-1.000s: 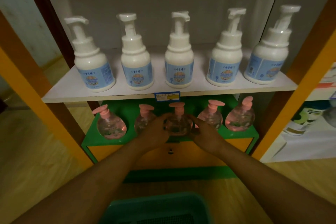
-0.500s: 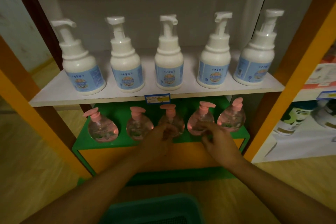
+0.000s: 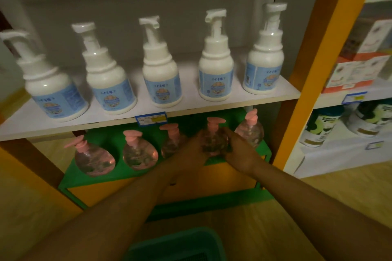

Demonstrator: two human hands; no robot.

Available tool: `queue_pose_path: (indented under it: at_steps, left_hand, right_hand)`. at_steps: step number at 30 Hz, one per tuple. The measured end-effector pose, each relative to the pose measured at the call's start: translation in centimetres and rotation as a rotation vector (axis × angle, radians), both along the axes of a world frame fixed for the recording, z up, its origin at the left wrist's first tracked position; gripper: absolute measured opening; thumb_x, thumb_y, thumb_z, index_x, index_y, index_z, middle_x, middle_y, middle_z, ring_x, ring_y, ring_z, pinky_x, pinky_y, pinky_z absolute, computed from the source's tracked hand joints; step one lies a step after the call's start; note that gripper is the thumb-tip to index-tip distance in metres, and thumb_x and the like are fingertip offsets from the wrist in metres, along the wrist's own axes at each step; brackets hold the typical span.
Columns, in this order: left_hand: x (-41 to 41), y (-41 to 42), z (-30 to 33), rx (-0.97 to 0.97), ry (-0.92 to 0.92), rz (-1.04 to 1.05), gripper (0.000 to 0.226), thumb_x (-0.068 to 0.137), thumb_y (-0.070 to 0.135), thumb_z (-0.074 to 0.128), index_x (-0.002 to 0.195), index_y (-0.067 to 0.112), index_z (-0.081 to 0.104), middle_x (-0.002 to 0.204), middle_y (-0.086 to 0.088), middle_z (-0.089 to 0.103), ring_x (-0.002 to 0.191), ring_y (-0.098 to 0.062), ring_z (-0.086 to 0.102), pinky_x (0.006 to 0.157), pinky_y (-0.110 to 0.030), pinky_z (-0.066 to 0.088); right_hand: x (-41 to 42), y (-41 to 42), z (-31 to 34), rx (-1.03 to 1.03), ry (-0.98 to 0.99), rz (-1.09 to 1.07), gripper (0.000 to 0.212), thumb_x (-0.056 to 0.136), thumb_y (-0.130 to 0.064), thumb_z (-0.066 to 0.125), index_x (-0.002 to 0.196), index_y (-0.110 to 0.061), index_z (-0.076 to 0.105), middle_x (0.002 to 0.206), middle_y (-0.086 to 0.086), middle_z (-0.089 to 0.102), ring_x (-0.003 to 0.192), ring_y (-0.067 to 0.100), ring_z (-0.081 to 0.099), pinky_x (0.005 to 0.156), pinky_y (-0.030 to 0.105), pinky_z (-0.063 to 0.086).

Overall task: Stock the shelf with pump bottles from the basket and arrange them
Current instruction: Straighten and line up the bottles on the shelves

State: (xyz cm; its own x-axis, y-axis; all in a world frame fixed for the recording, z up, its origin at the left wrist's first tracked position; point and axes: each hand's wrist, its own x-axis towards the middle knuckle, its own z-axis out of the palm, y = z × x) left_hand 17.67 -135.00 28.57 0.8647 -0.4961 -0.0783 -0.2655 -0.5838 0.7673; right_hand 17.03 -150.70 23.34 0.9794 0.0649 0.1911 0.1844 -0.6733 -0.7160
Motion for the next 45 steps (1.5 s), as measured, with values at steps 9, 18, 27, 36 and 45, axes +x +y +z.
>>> queue_pose_path:
  at_steps: [9, 18, 27, 36, 45]
  left_hand:
    - [-0.3, -0.8, 0.8, 0.017, -0.005, -0.091, 0.055, 0.093, 0.0, 0.048, 0.142, 0.013, 0.028, 0.134, -0.011, 0.048, 0.08, 0.0, 0.045, 0.064, 0.005, 0.037]
    - [-0.6, -0.7, 0.4, -0.038, 0.007, -0.129, 0.06, 0.091, -0.001, 0.051, 0.142, 0.017, 0.026, 0.115, 0.008, 0.043, 0.078, 0.007, 0.048, 0.063, 0.005, 0.04]
    - [-0.7, -1.6, -2.1, -0.129, -0.055, 0.042, 0.037, 0.091, 0.001, 0.051, 0.12, 0.023, 0.046, 0.107, 0.011, 0.054, 0.098, -0.009, 0.058, 0.066, -0.007, 0.047]
    - [-0.1, -8.4, -1.9, -0.054, -0.045, -0.097, 0.049, 0.09, -0.001, 0.048, 0.13, 0.025, 0.039, 0.098, 0.012, 0.043, 0.081, 0.001, 0.045, 0.066, -0.005, 0.035]
    - [1.6, -10.1, -2.8, 0.061, 0.006, -0.1, 0.041, 0.094, 0.001, 0.043, 0.132, 0.015, 0.039, 0.079, 0.008, 0.041, 0.073, 0.0, 0.041, 0.083, -0.005, 0.04]
  right_hand:
    - [-0.4, -1.0, -0.8, 0.05, 0.0, -0.032, 0.049, 0.087, -0.007, 0.061, 0.132, -0.019, 0.046, 0.122, 0.004, 0.061, 0.109, 0.018, 0.058, 0.092, 0.022, 0.044]
    - [-0.8, -1.0, -0.4, 0.098, 0.04, -0.016, 0.054, 0.088, -0.01, 0.06, 0.136, -0.022, 0.039, 0.125, 0.002, 0.058, 0.113, 0.017, 0.056, 0.095, 0.022, 0.046]
    - [-3.6, -5.9, 1.3, -0.037, -0.132, -0.314, 0.021, 0.089, -0.01, 0.058, 0.105, -0.019, 0.067, 0.105, 0.003, 0.07, 0.091, 0.017, 0.065, 0.079, 0.025, 0.05]
    - [-3.0, -8.5, 1.5, 0.035, -0.024, -0.303, 0.042, 0.088, -0.006, 0.057, 0.13, -0.011, 0.05, 0.122, 0.013, 0.062, 0.111, 0.029, 0.059, 0.085, 0.024, 0.042]
    - [-2.1, -8.7, 1.5, 0.008, 0.07, -0.215, 0.043, 0.09, -0.006, 0.055, 0.131, -0.012, 0.046, 0.117, 0.013, 0.063, 0.104, 0.025, 0.061, 0.079, 0.021, 0.047]
